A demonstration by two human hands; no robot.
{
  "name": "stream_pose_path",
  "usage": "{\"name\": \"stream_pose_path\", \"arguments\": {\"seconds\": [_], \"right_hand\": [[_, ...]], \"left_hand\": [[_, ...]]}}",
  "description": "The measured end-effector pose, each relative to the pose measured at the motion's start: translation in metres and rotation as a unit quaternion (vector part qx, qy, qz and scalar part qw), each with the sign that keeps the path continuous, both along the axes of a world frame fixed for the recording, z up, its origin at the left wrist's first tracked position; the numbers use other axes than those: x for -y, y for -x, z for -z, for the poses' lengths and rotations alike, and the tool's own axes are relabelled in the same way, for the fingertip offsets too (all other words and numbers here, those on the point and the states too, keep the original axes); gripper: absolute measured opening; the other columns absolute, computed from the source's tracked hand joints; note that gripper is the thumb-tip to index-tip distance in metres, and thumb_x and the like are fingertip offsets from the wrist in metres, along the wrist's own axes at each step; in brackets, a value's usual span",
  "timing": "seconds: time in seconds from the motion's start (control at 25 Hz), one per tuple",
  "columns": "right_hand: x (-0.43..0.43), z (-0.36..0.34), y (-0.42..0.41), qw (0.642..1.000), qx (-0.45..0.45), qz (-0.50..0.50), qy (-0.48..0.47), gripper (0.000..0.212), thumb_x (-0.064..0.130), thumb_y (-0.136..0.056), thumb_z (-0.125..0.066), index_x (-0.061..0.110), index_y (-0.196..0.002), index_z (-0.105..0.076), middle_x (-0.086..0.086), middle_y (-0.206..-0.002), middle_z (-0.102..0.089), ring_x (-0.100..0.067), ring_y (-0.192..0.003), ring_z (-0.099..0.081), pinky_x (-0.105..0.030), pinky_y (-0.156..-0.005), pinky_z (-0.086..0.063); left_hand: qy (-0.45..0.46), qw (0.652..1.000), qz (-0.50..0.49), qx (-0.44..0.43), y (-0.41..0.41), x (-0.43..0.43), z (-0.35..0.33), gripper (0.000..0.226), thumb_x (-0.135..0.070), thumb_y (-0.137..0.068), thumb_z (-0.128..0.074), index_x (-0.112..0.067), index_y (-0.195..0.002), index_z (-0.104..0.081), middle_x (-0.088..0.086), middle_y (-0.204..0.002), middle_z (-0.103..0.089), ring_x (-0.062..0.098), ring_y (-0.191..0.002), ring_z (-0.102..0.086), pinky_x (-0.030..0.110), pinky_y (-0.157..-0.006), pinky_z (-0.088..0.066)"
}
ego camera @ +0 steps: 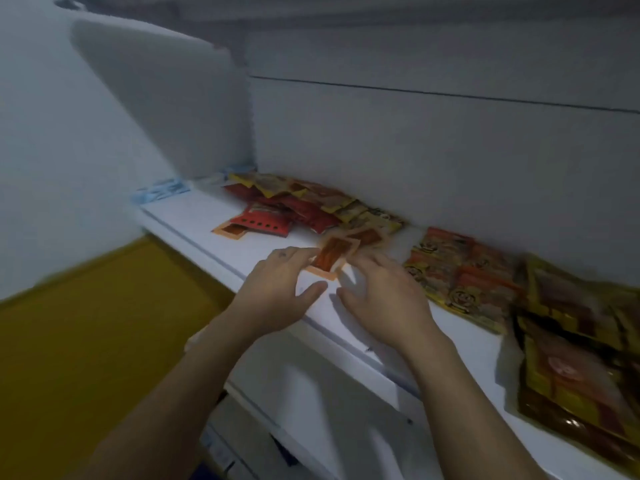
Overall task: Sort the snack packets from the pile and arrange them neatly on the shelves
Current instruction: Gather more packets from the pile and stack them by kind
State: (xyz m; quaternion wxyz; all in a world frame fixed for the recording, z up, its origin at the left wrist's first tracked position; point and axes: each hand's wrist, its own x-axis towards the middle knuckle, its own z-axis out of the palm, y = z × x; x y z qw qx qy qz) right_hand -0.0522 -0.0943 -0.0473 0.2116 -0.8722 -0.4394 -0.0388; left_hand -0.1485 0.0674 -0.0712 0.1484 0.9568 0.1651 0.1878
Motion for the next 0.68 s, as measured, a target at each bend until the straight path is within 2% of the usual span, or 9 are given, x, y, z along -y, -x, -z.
{"name": "stream_pose_path", "arguments": {"seconds": [0.16, 0.24, 0.36, 0.48, 0.56, 0.6, 0.68], "right_hand": [[-0.026, -0.013, -0.009, 0.994, 0.023, 0.099, 0.042, 0.043, 0.045, -0.092, -0.052, 0.029, -0.133, -0.053, 0.002, -0.137, -0.050, -0.021, -0.123, -0.047, -0.032, -0.092, -0.045], [-0.046, -0.021, -0.017, 0.988, 0.034, 0.137, 0.063, 0.044, 0.044, -0.090, -0.056, 0.029, -0.131, -0.054, 0.000, -0.134, -0.051, -0.024, -0.120, -0.050, -0.033, -0.089, -0.045], [-0.068, -0.026, -0.030, 0.976, 0.000, 0.171, 0.133, 0.040, 0.043, -0.090, -0.058, 0.027, -0.127, -0.057, -0.002, -0.129, -0.053, -0.025, -0.113, -0.056, -0.030, -0.080, -0.044], [-0.088, -0.030, -0.055, 0.965, -0.075, 0.187, 0.167, 0.036, 0.040, -0.090, -0.055, 0.044, -0.125, -0.057, 0.006, -0.126, -0.059, -0.019, -0.105, -0.060, -0.024, -0.074, -0.044], [-0.099, -0.029, -0.074, 0.957, -0.095, 0.213, 0.173, 0.031, 0.040, -0.088, -0.055, 0.053, -0.116, -0.061, 0.011, -0.117, -0.065, -0.016, -0.098, -0.063, -0.025, -0.075, -0.051], [-0.104, -0.029, -0.083, 0.953, -0.091, 0.226, 0.178, 0.028, 0.039, -0.088, -0.055, 0.049, -0.112, -0.066, 0.010, -0.113, -0.067, -0.016, -0.095, -0.064, -0.027, -0.077, -0.054], [-0.114, -0.029, -0.096, 0.949, -0.068, 0.257, 0.171, 0.023, 0.032, -0.089, -0.054, 0.030, -0.106, -0.070, 0.001, -0.110, -0.068, -0.021, -0.092, -0.063, -0.029, -0.074, -0.053]], "left_hand": [[-0.028, 0.992, 0.122, -0.025, -0.056, -0.043, -0.005, 0.056, -0.055, -0.092, -0.050, -0.029, -0.142, -0.042, -0.004, -0.136, -0.051, 0.020, -0.126, -0.043, 0.039, -0.101, -0.039], [-0.063, 0.986, 0.153, -0.036, -0.080, -0.058, -0.008, 0.057, -0.052, -0.091, -0.052, -0.028, -0.141, -0.040, -0.001, -0.136, -0.050, 0.024, -0.127, -0.042, 0.041, -0.100, -0.039], [-0.067, 0.979, 0.177, -0.070, -0.098, -0.075, -0.001, 0.066, -0.057, -0.085, -0.047, -0.026, -0.142, -0.036, 0.002, -0.134, -0.050, 0.027, -0.124, -0.047, 0.042, -0.096, -0.042], [-0.072, 0.979, 0.169, -0.083, -0.098, -0.084, 0.013, 0.066, -0.064, -0.085, -0.034, -0.027, -0.139, -0.038, 0.000, -0.134, -0.053, 0.024, -0.124, -0.044, 0.039, -0.096, -0.035], [-0.082, 0.979, 0.170, -0.078, -0.099, -0.086, 0.015, 0.064, -0.065, -0.087, -0.031, -0.028, -0.138, -0.040, -0.001, -0.137, -0.051, 0.023, -0.127, -0.040, 0.039, -0.098, -0.031], [-0.088, 0.978, 0.175, -0.074, -0.100, -0.086, 0.015, 0.059, -0.063, -0.091, -0.034, -0.028, -0.138, -0.041, -0.001, -0.137, -0.050, 0.023, -0.127, -0.039, 0.039, -0.098, -0.031], [-0.086, 0.978, 0.181, -0.055, -0.099, -0.085, 0.015, 0.052, -0.056, -0.096, -0.037, -0.027, -0.139, -0.042, -0.001, -0.138, -0.050, 0.023, -0.126, -0.039, 0.039, -0.098, -0.031]]}}
